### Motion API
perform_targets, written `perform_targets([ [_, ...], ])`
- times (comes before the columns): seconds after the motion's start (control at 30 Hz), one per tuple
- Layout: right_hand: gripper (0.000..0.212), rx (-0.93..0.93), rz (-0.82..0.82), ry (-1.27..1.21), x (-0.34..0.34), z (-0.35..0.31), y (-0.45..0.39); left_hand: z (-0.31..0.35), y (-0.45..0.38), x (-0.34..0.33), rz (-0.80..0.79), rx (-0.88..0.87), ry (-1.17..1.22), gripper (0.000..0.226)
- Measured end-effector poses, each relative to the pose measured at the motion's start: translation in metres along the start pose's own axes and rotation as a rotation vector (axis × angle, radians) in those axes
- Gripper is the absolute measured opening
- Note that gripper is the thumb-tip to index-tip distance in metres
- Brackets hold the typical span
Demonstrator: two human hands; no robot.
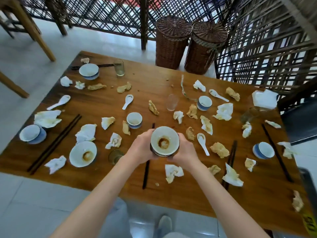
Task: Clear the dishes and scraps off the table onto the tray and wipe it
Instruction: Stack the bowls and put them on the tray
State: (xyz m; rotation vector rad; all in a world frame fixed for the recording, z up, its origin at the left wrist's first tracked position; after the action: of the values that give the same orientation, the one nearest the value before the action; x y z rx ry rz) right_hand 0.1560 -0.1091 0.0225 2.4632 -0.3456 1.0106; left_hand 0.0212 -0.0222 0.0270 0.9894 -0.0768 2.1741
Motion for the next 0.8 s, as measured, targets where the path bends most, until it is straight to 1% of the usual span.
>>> perform_targets([
  [0.13,0.079,-0.010,0.038,-0.041,-0.017,-0.052,-0.020,-0.025,-0.014,0.057,-0.003,-0.052,-0.072,0.087],
  [0.23,0.079,-0.023,0.077,-0.063,-0.029,-0.090,-0.033,-0.044,-0.022,0.097,-0.018,-0.081,-0.086,0.092],
  [0.4,0.081,-0.009,0.095,-0.092,-0.057,-0.141,-0.042,-0.074,-0.015,0.146,-0.014,-0.089,-0.083,0.088],
  [0.47,0.083,0.001,0.086,-0.095,-0.071,-0.157,-0.040,-0.088,-0.004,0.159,-0.009,-0.066,-0.095,0.091],
  [0.7,0.080,0.052,0.009,-0.054,-0.129,-0.190,-0.024,-0.145,0.041,0.178,-0.001,0.006,-0.075,0.093],
  [0.8,0.081,0.022,-0.006,-0.052,-0.154,-0.195,-0.014,-0.164,0.058,0.179,-0.025,0.013,-0.067,0.096],
])
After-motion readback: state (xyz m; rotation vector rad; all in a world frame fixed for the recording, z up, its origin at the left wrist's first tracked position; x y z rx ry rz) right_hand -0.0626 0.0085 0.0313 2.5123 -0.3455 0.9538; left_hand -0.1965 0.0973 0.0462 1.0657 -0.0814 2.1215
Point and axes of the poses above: each hand's wrist, its own y-axis away from the middle knuckle, its own x-axis out of the back of the hand, z = x × y, the point moved 5 cm from there along -y, towards the middle knuckle, and after that the axes turned 2 degrees about x, right-handed, at the moved point
